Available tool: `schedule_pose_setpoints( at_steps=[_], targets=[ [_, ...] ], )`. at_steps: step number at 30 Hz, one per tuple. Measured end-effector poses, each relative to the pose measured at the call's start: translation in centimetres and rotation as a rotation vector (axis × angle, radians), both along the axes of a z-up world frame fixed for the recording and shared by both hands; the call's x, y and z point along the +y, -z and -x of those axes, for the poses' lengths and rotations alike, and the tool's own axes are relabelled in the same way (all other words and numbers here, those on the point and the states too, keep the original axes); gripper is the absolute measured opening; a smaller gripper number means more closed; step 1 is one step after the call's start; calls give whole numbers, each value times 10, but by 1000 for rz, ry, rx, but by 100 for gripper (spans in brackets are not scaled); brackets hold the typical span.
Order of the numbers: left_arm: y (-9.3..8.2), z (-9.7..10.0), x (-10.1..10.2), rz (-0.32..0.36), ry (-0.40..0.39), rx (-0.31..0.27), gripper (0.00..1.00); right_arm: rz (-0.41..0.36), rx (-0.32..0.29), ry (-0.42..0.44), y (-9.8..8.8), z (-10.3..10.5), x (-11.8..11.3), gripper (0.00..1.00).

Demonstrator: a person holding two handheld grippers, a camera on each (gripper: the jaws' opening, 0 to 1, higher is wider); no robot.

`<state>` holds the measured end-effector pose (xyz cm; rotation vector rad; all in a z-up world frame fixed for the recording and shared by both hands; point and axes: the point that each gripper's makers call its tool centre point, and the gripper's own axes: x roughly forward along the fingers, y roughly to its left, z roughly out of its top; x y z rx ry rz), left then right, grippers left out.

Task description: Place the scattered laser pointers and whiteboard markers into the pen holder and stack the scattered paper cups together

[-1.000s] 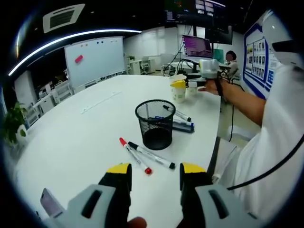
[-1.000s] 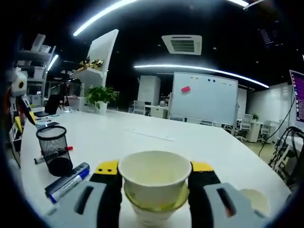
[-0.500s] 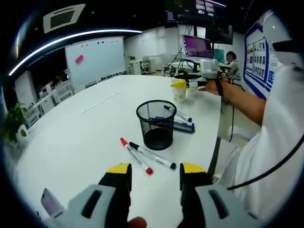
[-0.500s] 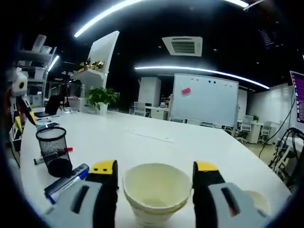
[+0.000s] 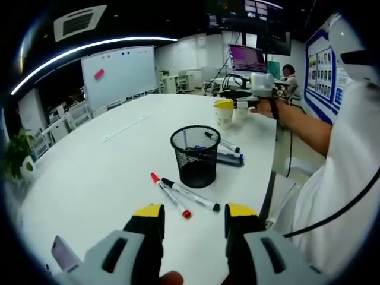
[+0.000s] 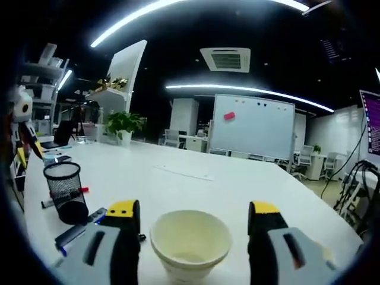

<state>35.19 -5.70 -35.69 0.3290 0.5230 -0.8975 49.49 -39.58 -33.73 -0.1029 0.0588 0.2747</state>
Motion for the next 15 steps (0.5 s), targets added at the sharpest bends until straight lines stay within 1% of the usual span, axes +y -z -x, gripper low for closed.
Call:
schedule_pose_setpoints(
  at_steps=[1,3,6,13,15],
  targets=[
    [0,0,0,0,0,1,42,-18,-5,-3,-2,0,0,74],
    [0,-1,1,-1,-4,0,42,-19,-8,-4,-4,1,-1,74],
    [-1,-1,1,6,-7,-4,42,3,-16,7,-5,1,-2,74],
    [0,-2,2,8,-12,-3,42,16,-30,21,-8,3,-5,74],
    [0,-2,3,8,-14,-3,42,9,-37,17,-11,4,-4,75]
  ],
)
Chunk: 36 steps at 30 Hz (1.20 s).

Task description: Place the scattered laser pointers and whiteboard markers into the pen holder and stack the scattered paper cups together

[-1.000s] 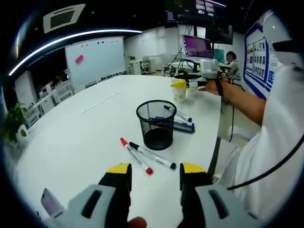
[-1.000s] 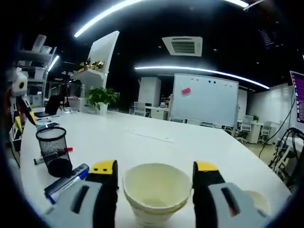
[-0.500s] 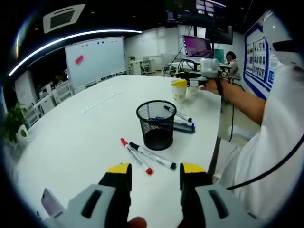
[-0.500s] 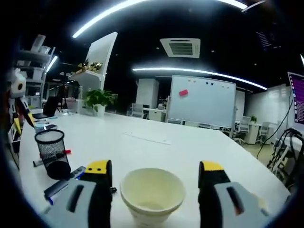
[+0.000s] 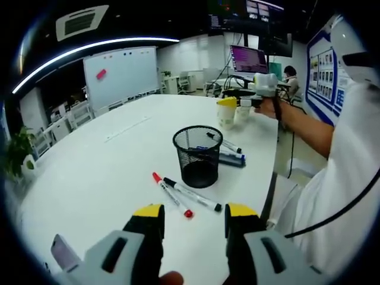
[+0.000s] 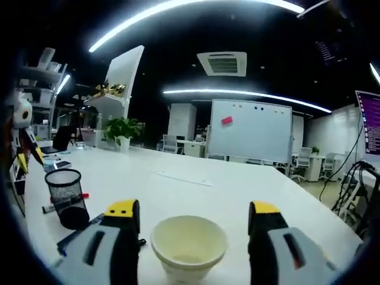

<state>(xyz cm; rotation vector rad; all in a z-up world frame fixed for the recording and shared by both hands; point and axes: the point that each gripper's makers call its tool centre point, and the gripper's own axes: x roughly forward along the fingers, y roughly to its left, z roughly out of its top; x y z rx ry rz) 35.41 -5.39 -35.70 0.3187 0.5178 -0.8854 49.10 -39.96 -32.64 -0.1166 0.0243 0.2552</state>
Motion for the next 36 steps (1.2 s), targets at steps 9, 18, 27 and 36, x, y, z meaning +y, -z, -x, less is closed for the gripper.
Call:
schedule_pose_setpoints(
  at_steps=[9,18,27,36],
  targets=[
    [-2,-4,0,7,-6,-13,43,16,-13,15,-6,3,-3,76],
    [-1,-5,1,8,-13,-7,44,28,-39,47,-15,6,-14,79],
    [-1,-5,1,6,-17,-7,45,23,-54,81,-21,9,-27,80],
    [-1,-5,0,3,-15,-7,46,44,-47,124,-20,10,-40,82]
  ],
)
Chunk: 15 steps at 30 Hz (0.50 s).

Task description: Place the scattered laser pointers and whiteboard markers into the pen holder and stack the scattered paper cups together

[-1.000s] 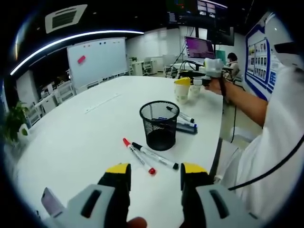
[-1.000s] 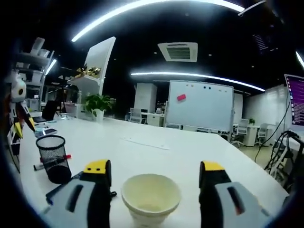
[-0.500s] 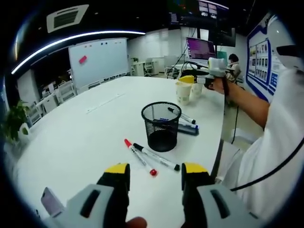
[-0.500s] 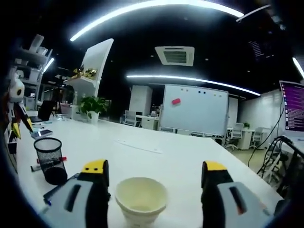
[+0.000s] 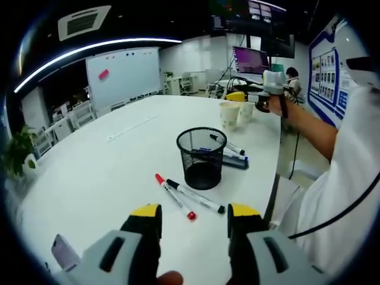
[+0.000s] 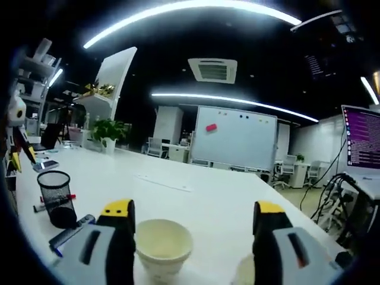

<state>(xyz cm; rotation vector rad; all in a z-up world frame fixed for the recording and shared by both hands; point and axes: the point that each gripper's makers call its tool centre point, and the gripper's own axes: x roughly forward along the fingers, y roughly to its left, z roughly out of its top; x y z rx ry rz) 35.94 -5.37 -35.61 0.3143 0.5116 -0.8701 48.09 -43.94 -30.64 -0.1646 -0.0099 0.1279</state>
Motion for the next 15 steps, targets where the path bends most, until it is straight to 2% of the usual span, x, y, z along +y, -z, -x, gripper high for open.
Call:
schedule_pose_setpoints(
  at_steps=[10,15],
  targets=[
    [-1,0,0,-2,-4,-1,47,-15,10,58,3,1,-19,84],
    [0,0,1,-2,-7,1,47,26,16,77,4,2,-26,84]
  ],
)
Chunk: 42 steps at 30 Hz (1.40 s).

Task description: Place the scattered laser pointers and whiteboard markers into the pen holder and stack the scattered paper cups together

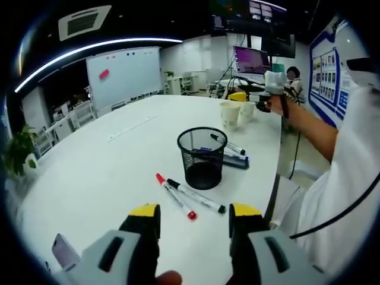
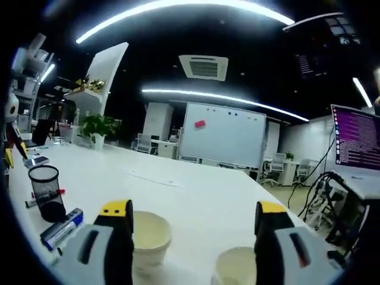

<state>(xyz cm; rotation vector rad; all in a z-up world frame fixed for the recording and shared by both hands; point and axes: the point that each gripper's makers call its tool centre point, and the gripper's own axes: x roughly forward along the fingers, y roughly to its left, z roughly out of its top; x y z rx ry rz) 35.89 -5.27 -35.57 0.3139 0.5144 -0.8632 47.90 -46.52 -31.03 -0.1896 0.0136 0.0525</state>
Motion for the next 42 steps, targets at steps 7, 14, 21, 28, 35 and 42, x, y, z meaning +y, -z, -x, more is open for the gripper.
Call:
schedule_pose_setpoints(
  at_steps=[7,14,21,28,35,42],
  targets=[
    [0,1,1,-2,-2,2,48,-4,-2,31,0,2,-15,84],
    [2,0,1,-7,-2,6,48,-6,14,63,4,5,-26,84],
    [1,-1,-1,-3,1,4,48,-8,54,99,16,8,-38,84],
    [1,-1,-1,-7,2,5,48,-16,72,124,21,11,-48,84],
    [1,-1,-1,-9,5,3,48,-20,85,134,25,14,-51,85],
    [0,0,0,-9,5,1,48,-25,122,145,35,18,-55,86]
  ],
)
